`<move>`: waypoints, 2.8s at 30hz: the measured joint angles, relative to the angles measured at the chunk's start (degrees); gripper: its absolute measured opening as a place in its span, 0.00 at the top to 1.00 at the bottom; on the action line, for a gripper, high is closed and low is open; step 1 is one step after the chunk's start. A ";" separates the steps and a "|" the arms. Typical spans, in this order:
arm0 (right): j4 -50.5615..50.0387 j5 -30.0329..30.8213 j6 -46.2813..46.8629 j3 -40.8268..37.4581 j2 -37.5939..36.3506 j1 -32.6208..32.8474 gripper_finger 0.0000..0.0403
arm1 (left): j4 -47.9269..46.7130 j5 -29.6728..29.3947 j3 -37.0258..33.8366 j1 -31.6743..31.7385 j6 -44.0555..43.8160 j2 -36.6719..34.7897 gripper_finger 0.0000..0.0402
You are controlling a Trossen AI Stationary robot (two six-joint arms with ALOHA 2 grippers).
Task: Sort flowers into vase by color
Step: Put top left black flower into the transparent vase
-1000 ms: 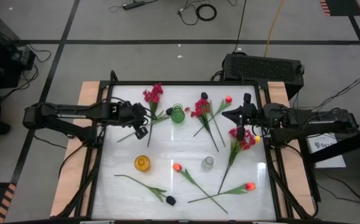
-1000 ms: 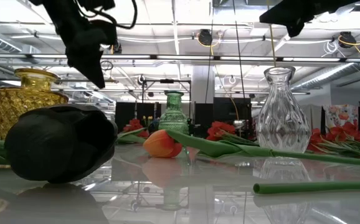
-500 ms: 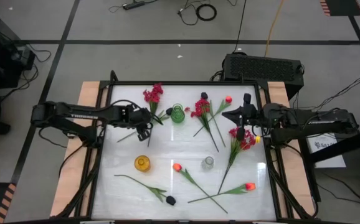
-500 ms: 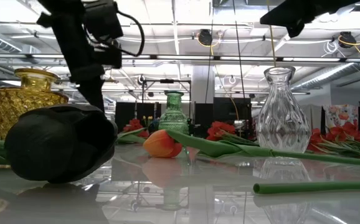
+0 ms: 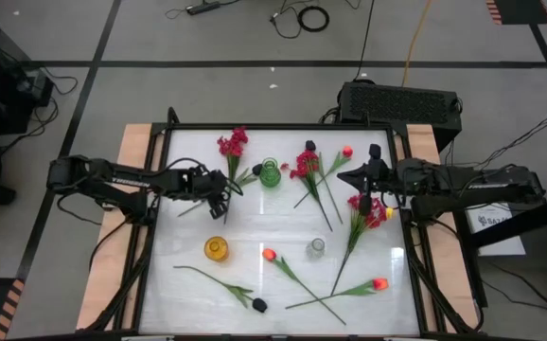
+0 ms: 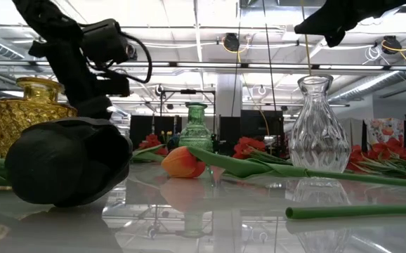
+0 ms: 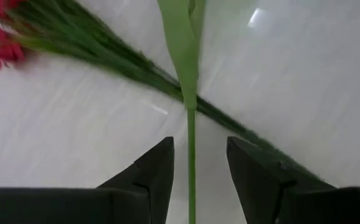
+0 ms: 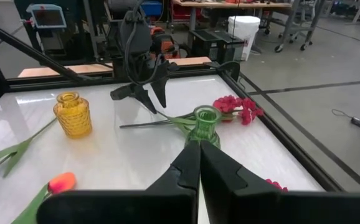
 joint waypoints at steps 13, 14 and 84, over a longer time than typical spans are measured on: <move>0.17 -0.11 0.31 0.00 1.10 0.00 0.99 | 1.52 0.03 -1.94 1.82 -0.44 -0.02 0.61; 0.17 -0.19 0.31 0.00 1.10 0.00 0.99 | 2.21 0.08 -2.76 2.20 -0.44 -0.02 0.61; 42.80 -12.25 5.73 -0.87 23.17 -0.09 0.99 | 32.97 0.97 7.50 -9.19 15.73 -25.75 1.00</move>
